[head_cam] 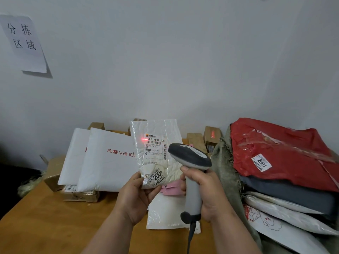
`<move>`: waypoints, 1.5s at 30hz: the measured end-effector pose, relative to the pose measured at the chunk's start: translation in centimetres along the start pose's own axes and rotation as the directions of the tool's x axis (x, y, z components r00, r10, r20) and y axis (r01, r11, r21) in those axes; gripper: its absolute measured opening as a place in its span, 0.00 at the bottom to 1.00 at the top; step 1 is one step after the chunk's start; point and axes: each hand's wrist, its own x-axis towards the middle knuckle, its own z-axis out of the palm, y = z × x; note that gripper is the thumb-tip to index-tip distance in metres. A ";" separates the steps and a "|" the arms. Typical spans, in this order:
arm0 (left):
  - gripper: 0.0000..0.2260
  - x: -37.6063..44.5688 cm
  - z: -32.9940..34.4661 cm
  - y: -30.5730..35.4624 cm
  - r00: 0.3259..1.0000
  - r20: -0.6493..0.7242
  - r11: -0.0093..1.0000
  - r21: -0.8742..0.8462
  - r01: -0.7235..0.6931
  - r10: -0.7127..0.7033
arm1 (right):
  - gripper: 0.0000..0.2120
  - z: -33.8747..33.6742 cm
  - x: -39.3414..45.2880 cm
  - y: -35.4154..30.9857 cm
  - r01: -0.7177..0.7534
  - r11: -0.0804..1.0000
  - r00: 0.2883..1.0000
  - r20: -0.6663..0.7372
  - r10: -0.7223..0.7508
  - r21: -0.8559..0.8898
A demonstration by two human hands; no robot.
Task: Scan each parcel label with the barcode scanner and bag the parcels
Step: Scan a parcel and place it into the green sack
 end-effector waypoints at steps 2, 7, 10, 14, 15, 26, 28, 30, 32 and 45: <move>0.14 -0.1 0.2 -0.2 1.000 -0.002 1.000 0.003 -0.002 0.002 | 0.15 -0.2 -0.1 -0.2 0.000 1.000 1.000 0.005 0.000 0.007; 0.14 -0.3 0.7 -0.5 1.000 0.002 1.000 0.010 0.001 -0.001 | 0.14 -0.5 -0.5 -0.7 -0.003 1.000 1.000 0.012 0.003 0.009; 0.15 -0.3 0.8 -0.5 1.000 0.001 1.000 0.006 0.004 -0.004 | 0.14 -0.5 -0.7 -0.8 -0.008 1.000 1.000 0.009 0.008 0.013; 0.15 -0.3 0.8 -0.5 1.000 0.004 1.000 0.005 0.018 -0.018 | 0.11 -0.4 -0.8 -0.8 -0.002 1.000 1.000 0.001 0.002 0.013; 0.15 -0.3 0.8 -0.5 1.000 0.005 1.000 0.007 0.021 -0.021 | 0.11 -0.4 -0.8 -0.7 -0.002 1.000 1.000 -0.003 0.002 0.011; 0.14 0.6 0.5 -0.6 0.995 0.050 0.997 0.020 0.080 -0.081 | 0.15 -0.5 -1.3 0.1 -0.007 0.999 0.998 -0.068 0.005 -0.032; 0.14 1.1 0.8 -0.9 0.993 0.065 0.994 0.031 0.101 -0.103 | 0.13 -0.8 -1.4 0.1 -0.002 0.999 0.995 -0.100 -0.002 -0.034; 0.15 1.5 1.3 -1.2 0.990 0.087 0.993 0.039 0.110 -0.113 | 0.17 -1.2 -1.6 0.2 -0.004 0.999 0.990 -0.144 -0.001 -0.038; 0.16 1.9 2.2 -1.8 0.984 0.121 0.990 0.064 0.123 -0.130 | 0.20 -2.1 -1.8 0.4 0.002 0.999 0.980 -0.199 -0.011 -0.044; 0.14 6.7 16.5 -10.0 0.905 0.279 0.935 0.246 0.256 -0.321 | 0.18 -14.2 -1.0 -2.7 0.205 0.974 0.806 -0.548 -0.223 -0.095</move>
